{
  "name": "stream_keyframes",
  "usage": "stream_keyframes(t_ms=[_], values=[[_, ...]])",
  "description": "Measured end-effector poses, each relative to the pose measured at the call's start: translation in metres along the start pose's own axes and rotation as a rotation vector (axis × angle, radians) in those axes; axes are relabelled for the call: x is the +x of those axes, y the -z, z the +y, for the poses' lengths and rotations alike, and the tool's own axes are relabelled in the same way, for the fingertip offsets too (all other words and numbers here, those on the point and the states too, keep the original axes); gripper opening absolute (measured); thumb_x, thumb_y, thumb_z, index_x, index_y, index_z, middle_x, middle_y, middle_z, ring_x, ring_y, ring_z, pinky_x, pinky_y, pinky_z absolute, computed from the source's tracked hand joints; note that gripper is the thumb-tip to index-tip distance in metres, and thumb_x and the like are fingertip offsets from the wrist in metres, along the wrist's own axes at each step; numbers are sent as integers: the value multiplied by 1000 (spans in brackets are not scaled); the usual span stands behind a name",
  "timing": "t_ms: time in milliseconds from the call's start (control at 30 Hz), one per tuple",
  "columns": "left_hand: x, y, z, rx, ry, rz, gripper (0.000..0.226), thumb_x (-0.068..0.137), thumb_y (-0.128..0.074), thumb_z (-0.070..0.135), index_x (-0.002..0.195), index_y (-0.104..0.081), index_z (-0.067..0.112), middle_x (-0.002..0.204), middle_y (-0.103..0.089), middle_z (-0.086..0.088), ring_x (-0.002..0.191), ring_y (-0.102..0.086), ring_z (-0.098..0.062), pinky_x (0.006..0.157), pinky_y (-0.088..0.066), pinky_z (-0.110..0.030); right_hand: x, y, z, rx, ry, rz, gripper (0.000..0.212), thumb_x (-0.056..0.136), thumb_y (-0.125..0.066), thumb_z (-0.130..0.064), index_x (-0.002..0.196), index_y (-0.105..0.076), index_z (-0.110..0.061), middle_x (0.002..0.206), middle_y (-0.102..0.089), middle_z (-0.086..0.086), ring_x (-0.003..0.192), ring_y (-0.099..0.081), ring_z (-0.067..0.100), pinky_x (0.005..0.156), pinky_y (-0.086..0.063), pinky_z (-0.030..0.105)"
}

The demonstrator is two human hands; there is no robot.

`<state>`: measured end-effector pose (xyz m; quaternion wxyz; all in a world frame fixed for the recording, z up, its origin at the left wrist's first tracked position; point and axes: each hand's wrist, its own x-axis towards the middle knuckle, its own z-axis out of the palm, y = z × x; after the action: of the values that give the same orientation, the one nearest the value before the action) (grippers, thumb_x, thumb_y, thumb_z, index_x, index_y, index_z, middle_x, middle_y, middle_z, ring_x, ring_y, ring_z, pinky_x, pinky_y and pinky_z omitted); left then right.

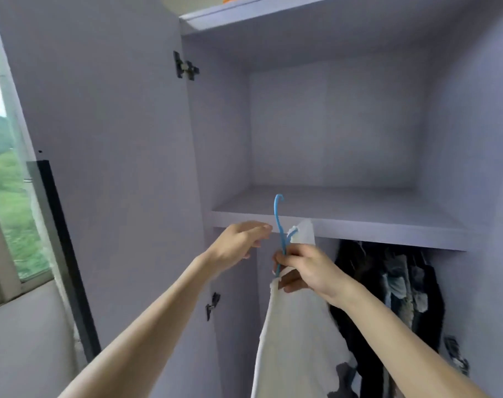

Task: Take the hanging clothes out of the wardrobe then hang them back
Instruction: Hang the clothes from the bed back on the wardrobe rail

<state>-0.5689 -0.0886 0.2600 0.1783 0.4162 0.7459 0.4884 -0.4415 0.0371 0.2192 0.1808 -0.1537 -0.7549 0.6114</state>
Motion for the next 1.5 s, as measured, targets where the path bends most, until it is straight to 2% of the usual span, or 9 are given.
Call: stream_keyframes(t_ms=[267, 433, 567, 733, 1033, 1200, 1300, 1367, 1500], values=[[26, -62, 46, -304, -43, -93, 33, 96, -40, 12, 99, -73, 10, 98, -77, -3, 98, -72, -24, 91, -54, -36, -10, 47, 21, -208, -65, 0, 16, 97, -59, -17, 84, -65, -10, 95, -70, 10, 60, -64, 13, 60, -54, 26], [44, -89, 46, -361, -45, -61, 31, 101, -40, 14, 99, -71, 11, 94, -77, -3, 94, -73, -24, 93, -54, -39, -10, 68, 34, -299, -51, 88, 32, 98, -59, -33, 74, -63, -12, 79, -66, -1, 73, -64, 17, 74, -61, 36], [60, -105, 37, -445, -20, -2, 27, 104, -44, 20, 103, -69, 10, 93, -76, -2, 90, -74, -21, 86, -56, -33, -14, 81, 45, -398, -27, 176, 32, 97, -56, -37, 88, -66, -8, 93, -72, 9, 84, -70, 26, 80, -61, 47], [80, -114, 25, -484, 47, 118, 21, 103, -52, 21, 96, -67, 10, 95, -75, -4, 89, -74, -20, 82, -57, -29, -31, 94, 49, -810, -84, 143, 42, 87, -59, -62, 96, -63, -22, 90, -65, -9, 74, -59, 8, 66, -47, 25], [99, -114, 3, -412, 126, 216, 26, 100, -59, 27, 83, -73, 12, 82, -77, 2, 83, -74, -17, 93, -57, -38, -45, 91, 62, -1192, -142, 52, 13, 92, -48, -33, 90, -54, -22, 76, -54, -5, 73, -56, 19, 57, -38, 31], [104, -109, -18, -317, 106, 152, 29, 99, -59, 29, 78, -74, 15, 84, -77, -4, 91, -73, -24, 90, -58, -39, -45, 92, 78, -1077, -224, -37, 17, 98, -44, -27, 98, -55, -14, 73, -55, -6, 58, -52, 9, 57, -43, 30], [115, -103, -37, 11, 50, 22, 28, 95, -56, 28, 77, -71, 13, 84, -72, -8, 84, -67, -30, 82, -55, -34, -41, 87, 101, -849, -289, -34, 15, 99, -46, -25, 97, -54, -12, 71, -60, -5, 55, -63, 8, 52, -48, 23], [119, -96, -46, 297, 9, -20, 24, 94, -51, 26, 91, -71, 14, 87, -67, -2, 84, -58, -26, 78, -47, -30, -35, 84, 121, -734, -320, 4, 14, 98, -49, -24, 98, -55, -12, 73, -63, -3, 57, -64, 6, 49, -46, 19], [134, -78, -62, 567, -97, 33, 47, 95, -50, 32, 142, -49, 28, 139, -56, -1, 126, -52, -27, 101, -45, -37, -12, 80, 162, -619, -367, 76, 14, 96, -54, -24, 87, -53, -14, 76, -62, -1, 58, -63, 7, 50, -45, 21]])
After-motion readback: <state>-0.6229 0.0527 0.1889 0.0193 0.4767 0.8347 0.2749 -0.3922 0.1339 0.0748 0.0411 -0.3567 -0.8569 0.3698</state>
